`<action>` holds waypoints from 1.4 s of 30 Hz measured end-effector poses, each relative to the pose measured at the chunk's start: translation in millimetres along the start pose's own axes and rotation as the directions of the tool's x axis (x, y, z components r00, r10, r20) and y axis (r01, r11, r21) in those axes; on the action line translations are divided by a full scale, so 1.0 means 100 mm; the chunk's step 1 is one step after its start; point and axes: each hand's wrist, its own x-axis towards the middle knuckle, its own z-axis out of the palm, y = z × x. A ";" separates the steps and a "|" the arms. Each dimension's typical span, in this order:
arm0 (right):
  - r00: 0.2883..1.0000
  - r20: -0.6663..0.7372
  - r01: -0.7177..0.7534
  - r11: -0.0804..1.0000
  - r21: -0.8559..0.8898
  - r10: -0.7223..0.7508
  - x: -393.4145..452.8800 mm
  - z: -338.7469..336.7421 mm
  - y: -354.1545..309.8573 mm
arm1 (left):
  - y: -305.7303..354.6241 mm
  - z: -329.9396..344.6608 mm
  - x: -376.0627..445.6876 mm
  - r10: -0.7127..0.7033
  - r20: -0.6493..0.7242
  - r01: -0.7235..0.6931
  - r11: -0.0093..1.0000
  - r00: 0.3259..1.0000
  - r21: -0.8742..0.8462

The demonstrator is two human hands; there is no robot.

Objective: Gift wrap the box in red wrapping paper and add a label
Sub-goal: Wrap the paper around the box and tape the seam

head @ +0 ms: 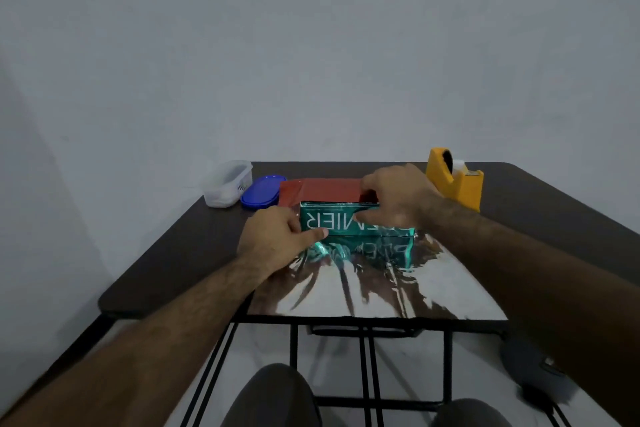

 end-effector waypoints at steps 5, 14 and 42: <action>1.000 -0.014 -0.023 1.000 -0.021 0.023 0.01 0.01 -0.10 | -0.07 0.06 -0.01 0.037 0.010 -0.037 0.999 0.999 -0.011; 0.998 0.041 -0.057 0.997 0.043 0.056 0.01 0.00 -0.17 | -0.08 0.06 0.03 0.018 0.035 -0.021 0.996 0.999 0.090; 0.989 0.149 -0.006 0.990 0.141 -0.015 -0.16 -0.20 0.16 | -0.24 0.07 0.15 -0.120 0.127 0.134 0.985 0.985 -0.113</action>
